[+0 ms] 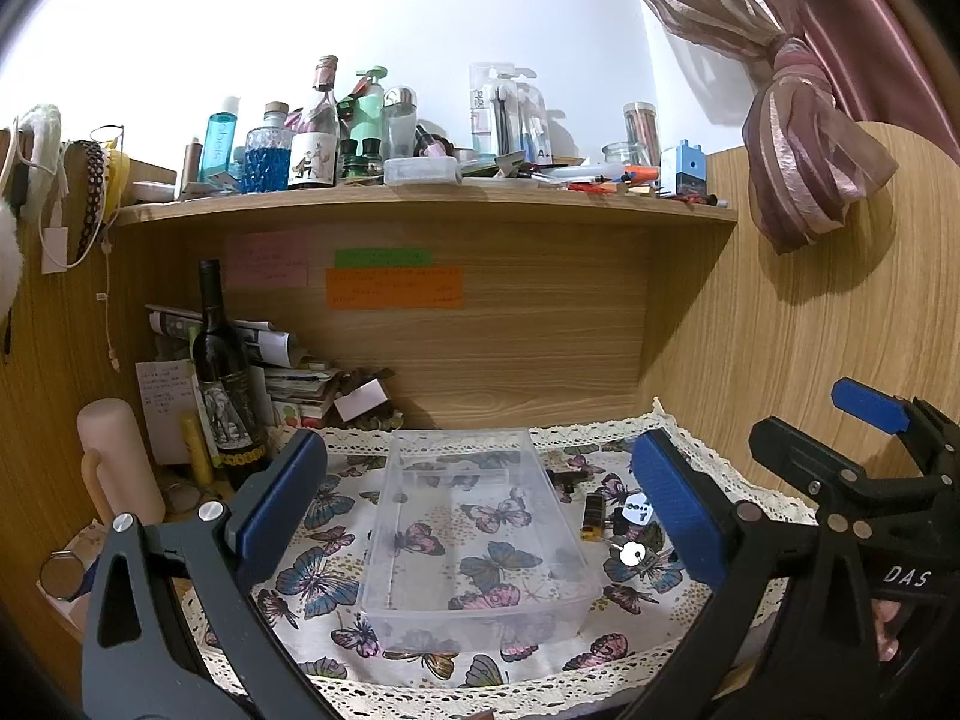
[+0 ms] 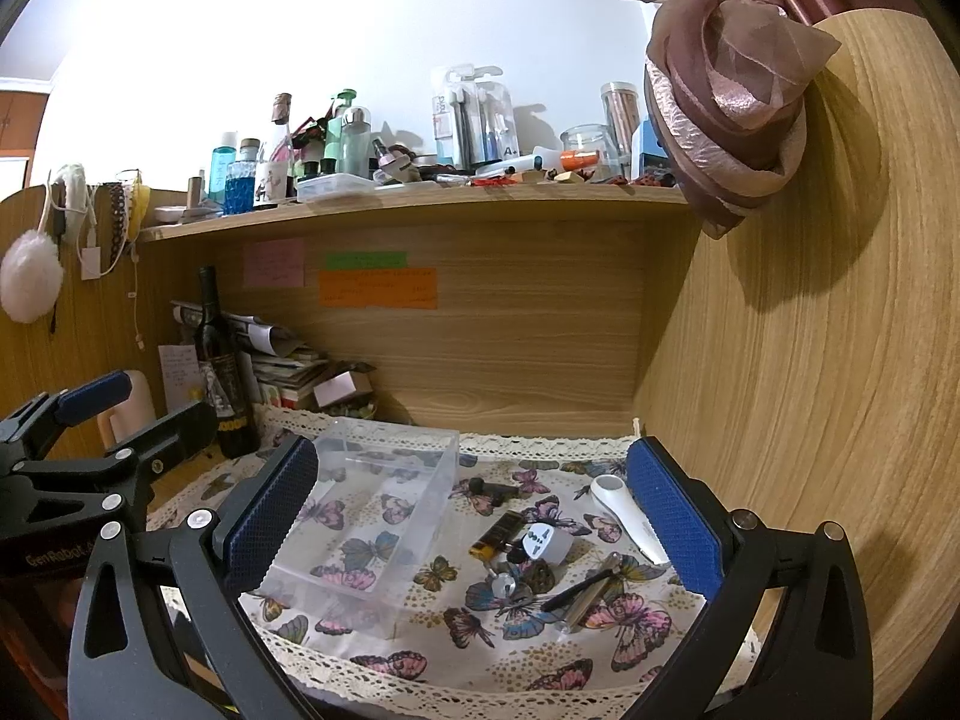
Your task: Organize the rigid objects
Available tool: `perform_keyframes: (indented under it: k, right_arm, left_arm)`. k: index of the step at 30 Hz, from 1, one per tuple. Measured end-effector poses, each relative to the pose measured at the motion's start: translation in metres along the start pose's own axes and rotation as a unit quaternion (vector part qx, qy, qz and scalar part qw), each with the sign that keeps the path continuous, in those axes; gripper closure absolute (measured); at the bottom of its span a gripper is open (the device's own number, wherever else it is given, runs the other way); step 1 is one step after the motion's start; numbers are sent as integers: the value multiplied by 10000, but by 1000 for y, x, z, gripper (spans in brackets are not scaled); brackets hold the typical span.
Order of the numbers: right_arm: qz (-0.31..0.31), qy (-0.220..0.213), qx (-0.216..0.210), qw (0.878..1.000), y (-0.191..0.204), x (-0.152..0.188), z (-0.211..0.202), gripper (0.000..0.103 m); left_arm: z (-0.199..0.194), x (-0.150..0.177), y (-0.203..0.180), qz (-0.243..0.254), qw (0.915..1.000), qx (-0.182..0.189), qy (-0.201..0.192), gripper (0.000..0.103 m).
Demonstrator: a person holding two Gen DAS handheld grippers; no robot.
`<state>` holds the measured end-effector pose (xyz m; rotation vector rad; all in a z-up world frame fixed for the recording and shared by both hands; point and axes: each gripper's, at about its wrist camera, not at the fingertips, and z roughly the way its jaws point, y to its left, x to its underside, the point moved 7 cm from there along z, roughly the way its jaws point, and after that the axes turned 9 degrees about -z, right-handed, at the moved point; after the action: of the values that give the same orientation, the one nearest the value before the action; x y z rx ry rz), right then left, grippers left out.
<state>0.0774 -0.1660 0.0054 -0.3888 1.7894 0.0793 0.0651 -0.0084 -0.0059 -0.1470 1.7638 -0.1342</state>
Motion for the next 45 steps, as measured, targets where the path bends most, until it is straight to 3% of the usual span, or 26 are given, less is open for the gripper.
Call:
perform_keyframes:
  k: [24, 32, 33, 36, 39, 45]
  right_arm:
    - [-8, 33, -7, 10000, 3, -6, -1, 0]
    - [50, 360, -45, 9993, -3, 5, 32, 0]
    - [73, 433, -70, 9990, -5, 7, 37, 0]
    - [169, 611, -135, 9979, -12, 12, 52, 5]
    - [276, 822, -184, 9961, -19, 17, 68, 15]
    - [332, 1259, -157, 9914, -37, 28, 99, 29]
  left_arm:
    - [6, 3, 3, -59, 9999, 75, 65, 0]
    - [33, 4, 21, -245, 9989, 209, 349, 0]
    - [37, 4, 24, -257, 9988, 178, 384, 1]
    - [52, 5, 35, -196, 9984, 15, 530, 19]
    - [72, 8, 47, -230, 9960, 25, 858, 21]
    - [119, 19, 73, -110, 9882, -128, 1525, 35]
